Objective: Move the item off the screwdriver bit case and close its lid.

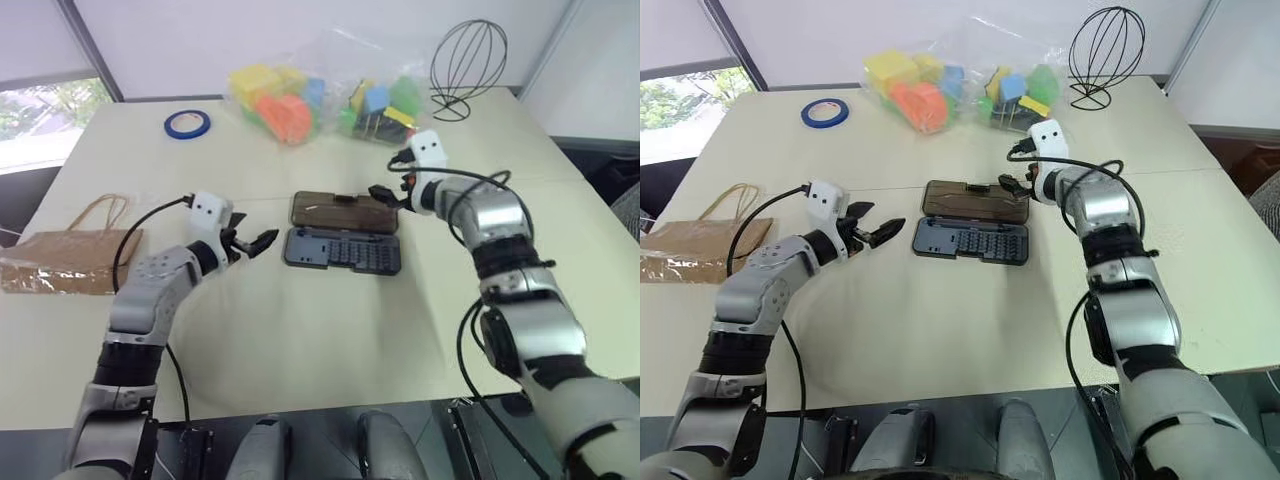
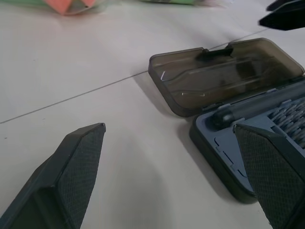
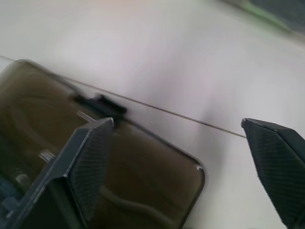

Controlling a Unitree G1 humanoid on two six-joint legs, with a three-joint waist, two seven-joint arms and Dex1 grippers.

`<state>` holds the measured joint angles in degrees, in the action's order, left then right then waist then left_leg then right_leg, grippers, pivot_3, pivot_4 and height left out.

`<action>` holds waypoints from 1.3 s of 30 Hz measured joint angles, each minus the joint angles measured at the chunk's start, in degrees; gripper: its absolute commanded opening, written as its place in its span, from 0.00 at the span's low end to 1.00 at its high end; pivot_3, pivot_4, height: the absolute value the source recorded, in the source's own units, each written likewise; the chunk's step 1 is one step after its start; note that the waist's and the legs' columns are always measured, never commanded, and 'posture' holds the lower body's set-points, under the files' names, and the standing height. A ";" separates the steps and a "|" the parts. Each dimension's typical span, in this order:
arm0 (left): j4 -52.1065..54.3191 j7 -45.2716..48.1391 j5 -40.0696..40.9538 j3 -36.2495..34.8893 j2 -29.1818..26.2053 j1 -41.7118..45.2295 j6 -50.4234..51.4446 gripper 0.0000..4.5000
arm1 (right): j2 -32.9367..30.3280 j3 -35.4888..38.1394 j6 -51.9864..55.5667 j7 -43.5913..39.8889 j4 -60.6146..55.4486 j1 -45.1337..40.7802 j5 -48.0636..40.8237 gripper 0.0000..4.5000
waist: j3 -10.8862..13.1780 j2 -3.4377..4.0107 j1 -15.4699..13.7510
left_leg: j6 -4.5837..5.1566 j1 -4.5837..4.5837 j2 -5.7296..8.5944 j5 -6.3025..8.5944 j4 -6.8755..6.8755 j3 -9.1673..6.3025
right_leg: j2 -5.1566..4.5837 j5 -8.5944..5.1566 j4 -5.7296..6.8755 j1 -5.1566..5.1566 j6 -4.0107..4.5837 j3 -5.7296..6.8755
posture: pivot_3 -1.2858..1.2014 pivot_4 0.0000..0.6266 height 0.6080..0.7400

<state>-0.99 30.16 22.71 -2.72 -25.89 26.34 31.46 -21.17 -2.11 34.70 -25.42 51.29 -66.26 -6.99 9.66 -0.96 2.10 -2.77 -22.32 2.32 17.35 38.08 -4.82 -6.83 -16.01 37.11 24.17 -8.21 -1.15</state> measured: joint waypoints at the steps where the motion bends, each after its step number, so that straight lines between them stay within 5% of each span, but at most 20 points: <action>1: 0.05 -0.18 -0.16 -0.02 0.11 -0.02 0.00 1.00 | 0.27 -0.02 -0.78 0.36 3.46 -1.29 0.68 0.99 | 0.00 0.00 0.20 | -0.03 -0.07 0.00 -0.02 -0.01 0.00 | 0.00 0.00 0.01 0.09 0.00 0.00 | 0.52 0.24 1.00; 13: 3.35 -2.35 -0.81 -1.12 0.38 -2.11 0.31 1.00 | 0.69 -1.63 -3.25 1.48 16.73 -5.42 6.89 0.99 | -0.01 0.03 1.71 | -0.13 -0.10 -0.01 -0.08 -0.03 -0.03 | 0.00 0.00 0.11 0.18 0.00 -0.01 | 0.52 0.24 1.00; 16: 3.37 -2.88 -0.89 -1.24 0.59 -2.14 0.30 1.00 | 1.20 -1.56 -3.90 1.49 16.89 -5.42 7.26 0.81 | -0.01 0.04 1.83 | -0.13 -0.10 -0.01 -0.08 -0.03 -0.02 | 0.00 0.00 0.12 0.18 0.00 -0.01 | 0.52 0.24 1.00; 23: 3.32 -3.19 -1.04 -1.39 1.17 -2.13 0.14 1.00 | 3.24 -0.99 -2.74 1.40 16.82 -6.04 7.26 0.01 | -0.01 0.04 1.65 | -0.15 -0.10 0.01 -0.08 -0.01 -0.05 | -0.01 0.00 0.13 0.17 0.00 0.00 | 0.52 0.24 1.00; 34: 1.06 -3.86 -2.22 -2.58 1.23 -0.69 -1.86 1.00 | 2.92 -0.35 3.36 0.17 13.33 -6.74 7.32 0.01 | -0.04 0.04 1.78 | -0.16 -0.10 0.02 -0.09 0.01 -0.07 | -0.01 0.00 0.15 0.15 0.00 0.02 | 0.52 0.24 1.00; 39: -0.50 -4.13 -2.81 -3.29 1.19 0.79 -3.11 1.00 | 1.89 0.19 17.82 -0.30 -3.95 0.20 6.13 0.01 | -0.04 0.04 1.70 | -0.16 -0.11 0.01 -0.09 -0.01 -0.13 | -0.02 0.00 0.18 0.16 -0.01 0.02 | 0.52 0.24 1.00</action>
<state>-1.49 26.03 19.90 -6.01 -24.71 27.12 28.34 -19.27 -1.93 52.52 -25.72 47.35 -66.06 -0.85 9.62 -0.92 3.80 -2.93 -22.43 2.34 17.26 38.07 -4.95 -6.84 -16.00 37.29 24.33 -8.21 -1.12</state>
